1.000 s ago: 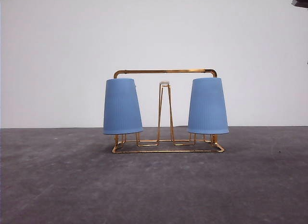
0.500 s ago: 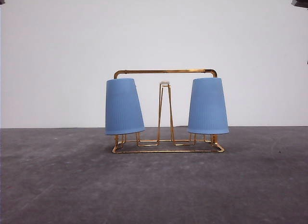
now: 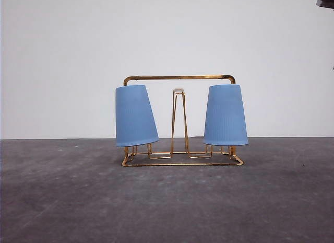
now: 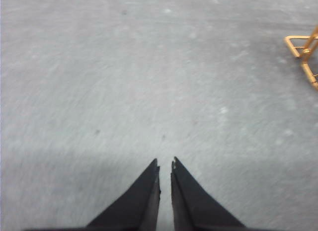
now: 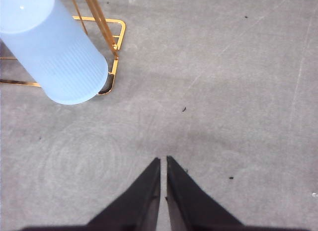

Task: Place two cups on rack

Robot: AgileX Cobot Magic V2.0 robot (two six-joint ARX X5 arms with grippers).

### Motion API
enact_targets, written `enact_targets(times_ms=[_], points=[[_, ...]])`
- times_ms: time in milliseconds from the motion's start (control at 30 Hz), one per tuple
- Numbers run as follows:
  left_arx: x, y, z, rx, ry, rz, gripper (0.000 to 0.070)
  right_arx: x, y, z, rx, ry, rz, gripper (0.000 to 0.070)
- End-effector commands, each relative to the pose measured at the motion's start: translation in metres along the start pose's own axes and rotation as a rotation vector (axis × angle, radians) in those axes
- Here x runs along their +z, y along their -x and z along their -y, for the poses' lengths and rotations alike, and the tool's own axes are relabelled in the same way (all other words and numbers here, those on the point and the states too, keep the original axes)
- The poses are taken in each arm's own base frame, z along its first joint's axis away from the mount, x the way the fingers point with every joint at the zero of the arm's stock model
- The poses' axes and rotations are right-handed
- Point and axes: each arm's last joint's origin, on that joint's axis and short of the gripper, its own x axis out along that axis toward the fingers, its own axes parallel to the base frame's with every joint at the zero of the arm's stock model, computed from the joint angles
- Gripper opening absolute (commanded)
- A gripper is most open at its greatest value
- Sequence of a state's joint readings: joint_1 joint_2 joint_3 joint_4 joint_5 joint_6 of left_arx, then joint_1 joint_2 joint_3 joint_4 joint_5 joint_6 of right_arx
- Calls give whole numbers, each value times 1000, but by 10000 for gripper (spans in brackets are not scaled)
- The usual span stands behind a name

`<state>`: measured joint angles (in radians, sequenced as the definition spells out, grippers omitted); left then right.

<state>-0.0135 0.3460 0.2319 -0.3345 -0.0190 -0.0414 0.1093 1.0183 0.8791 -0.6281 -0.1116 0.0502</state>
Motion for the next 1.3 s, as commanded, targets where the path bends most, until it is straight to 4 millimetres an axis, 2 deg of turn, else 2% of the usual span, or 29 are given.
enact_targets(times_ms=[0, 133, 300, 467, 633, 1267], points=[[-6, 1, -1, 10, 3, 43, 23, 4, 1, 0, 0, -9, 14, 17], [-21, 3, -1, 9, 4, 107, 23, 4, 1, 0, 0, -9, 14, 17], [-28, 7, -2, 8, 6, 194, 23, 4, 1, 0, 0, -9, 14, 17], [-35, 2, -3, 29, 12, 209, 23, 4, 1, 0, 1, -9, 15, 17], [-36, -2, -3, 25, 15, 272, 23, 5, 1, 0, -6, -8, 22, 17], [-36, -2, -3, 24, 15, 272, 23, 14, 2, -1, -1, 2, 111, 17]])
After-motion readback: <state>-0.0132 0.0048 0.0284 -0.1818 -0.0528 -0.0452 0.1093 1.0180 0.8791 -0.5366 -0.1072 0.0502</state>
